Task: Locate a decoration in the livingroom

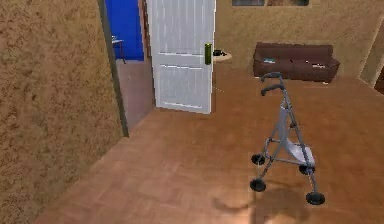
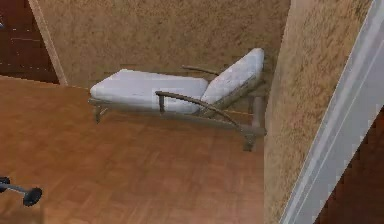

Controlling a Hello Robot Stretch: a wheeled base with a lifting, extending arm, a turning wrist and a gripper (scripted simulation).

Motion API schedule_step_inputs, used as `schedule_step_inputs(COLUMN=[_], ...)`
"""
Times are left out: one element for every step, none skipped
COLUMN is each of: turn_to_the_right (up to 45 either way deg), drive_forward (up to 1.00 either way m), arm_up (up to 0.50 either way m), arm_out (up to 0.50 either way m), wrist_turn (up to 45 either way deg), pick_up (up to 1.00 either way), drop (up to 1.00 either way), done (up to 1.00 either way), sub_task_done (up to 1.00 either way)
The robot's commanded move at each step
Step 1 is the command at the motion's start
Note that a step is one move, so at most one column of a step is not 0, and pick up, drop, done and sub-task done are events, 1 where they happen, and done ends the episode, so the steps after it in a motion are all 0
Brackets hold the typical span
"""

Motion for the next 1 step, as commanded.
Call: schedule_step_inputs(turn_to_the_right=[0.0], drive_forward=[1.00], arm_up=[0.00], arm_out=[0.00], wrist_turn=[0.0], pick_up=[0.00], drop=[0.00], done=[0.00], sub_task_done=[0.00])
